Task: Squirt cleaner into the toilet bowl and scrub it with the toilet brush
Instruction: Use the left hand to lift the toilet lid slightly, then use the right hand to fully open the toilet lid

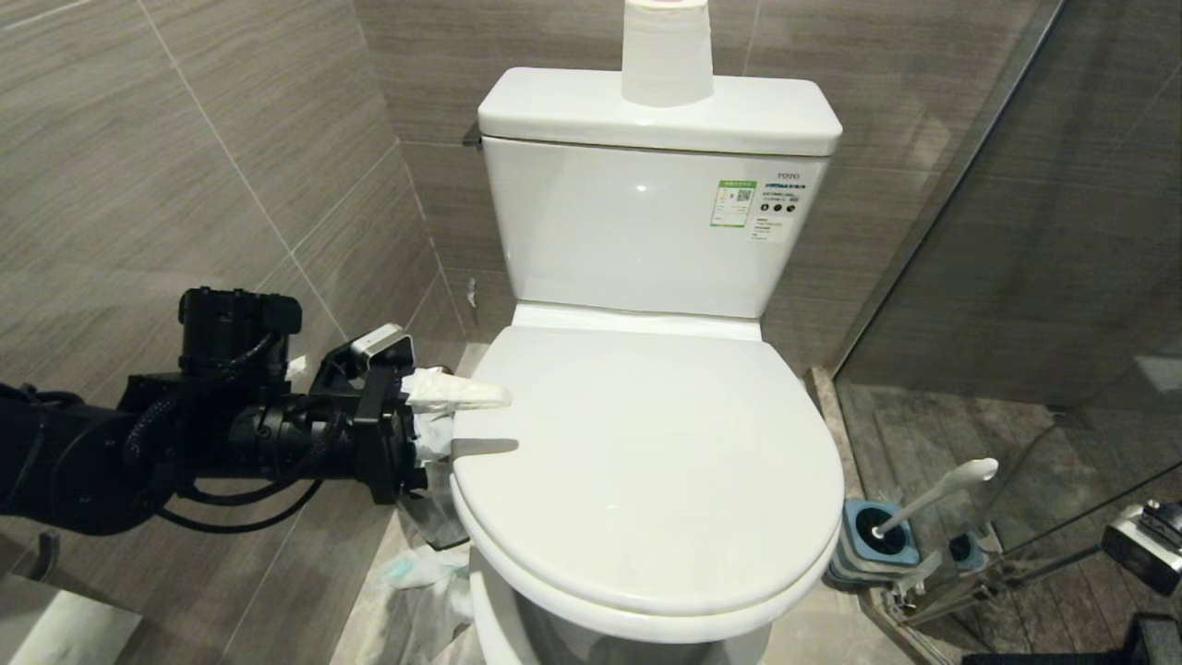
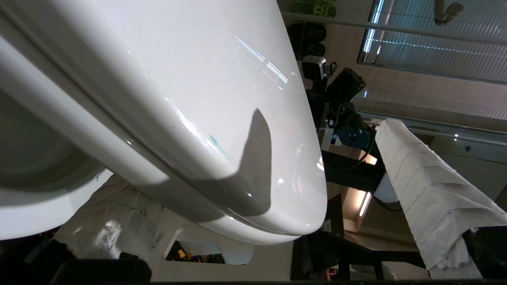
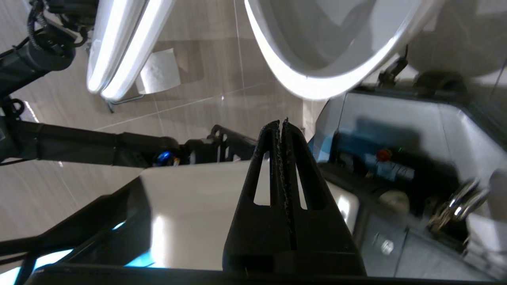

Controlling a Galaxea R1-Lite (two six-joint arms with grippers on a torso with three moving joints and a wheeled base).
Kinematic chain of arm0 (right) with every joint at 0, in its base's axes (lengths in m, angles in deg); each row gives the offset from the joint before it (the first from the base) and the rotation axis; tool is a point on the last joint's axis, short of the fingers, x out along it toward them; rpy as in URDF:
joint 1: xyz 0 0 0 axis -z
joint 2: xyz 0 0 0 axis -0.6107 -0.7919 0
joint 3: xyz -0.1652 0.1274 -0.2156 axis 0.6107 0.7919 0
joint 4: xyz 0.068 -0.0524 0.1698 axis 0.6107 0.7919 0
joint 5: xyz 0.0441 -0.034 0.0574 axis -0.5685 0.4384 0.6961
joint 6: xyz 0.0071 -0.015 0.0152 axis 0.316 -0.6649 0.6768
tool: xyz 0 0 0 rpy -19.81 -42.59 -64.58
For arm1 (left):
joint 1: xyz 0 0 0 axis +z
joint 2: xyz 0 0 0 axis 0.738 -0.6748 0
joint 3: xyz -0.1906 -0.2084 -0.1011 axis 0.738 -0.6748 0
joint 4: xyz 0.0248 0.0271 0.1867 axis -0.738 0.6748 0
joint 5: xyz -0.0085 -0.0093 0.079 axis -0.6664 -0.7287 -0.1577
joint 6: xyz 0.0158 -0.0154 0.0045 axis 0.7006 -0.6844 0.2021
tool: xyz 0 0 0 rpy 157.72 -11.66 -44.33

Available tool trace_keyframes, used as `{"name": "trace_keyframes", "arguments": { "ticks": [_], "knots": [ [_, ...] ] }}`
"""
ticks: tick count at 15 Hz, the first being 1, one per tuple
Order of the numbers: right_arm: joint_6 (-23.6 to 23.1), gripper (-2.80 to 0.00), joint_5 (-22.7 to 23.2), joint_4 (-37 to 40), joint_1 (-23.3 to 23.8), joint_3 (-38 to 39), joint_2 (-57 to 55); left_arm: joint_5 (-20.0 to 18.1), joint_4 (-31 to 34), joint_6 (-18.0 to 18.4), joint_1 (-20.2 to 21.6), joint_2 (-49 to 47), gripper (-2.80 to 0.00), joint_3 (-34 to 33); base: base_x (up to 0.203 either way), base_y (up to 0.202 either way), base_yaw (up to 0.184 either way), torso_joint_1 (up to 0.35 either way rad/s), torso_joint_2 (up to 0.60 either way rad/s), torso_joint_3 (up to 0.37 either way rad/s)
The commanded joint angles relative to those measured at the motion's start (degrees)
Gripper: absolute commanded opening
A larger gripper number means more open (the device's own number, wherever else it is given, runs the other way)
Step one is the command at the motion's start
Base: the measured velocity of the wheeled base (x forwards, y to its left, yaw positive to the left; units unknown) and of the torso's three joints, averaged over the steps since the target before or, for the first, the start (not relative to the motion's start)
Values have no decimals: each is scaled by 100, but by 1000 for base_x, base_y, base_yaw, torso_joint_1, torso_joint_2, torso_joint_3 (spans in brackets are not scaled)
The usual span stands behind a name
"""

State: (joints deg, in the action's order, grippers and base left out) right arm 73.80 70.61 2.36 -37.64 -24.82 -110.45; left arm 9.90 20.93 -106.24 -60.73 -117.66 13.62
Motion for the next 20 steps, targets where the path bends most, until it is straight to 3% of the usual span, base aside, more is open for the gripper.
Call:
{"name": "trace_keyframes", "arguments": {
  "ticks": [1, 11, 20],
  "knots": [
    [-104, -280, 35, -586, -5, 98, -654, -35, -11, -29, -2, -3, 0, -20, 0, 0, 0, 0, 0, 0],
    [-804, -280, -164, -2134, -392, -102, -2140, 62, -11, -29, -2, 5, 0, -29, 0, 0, 0, 0, 0, 0],
    [-832, -280, -173, -2371, -656, -873, -2642, 70, -11, -29, -2, -30, 0, -5, 0, 0, 0, 0, 0, 0]
  ]
}}
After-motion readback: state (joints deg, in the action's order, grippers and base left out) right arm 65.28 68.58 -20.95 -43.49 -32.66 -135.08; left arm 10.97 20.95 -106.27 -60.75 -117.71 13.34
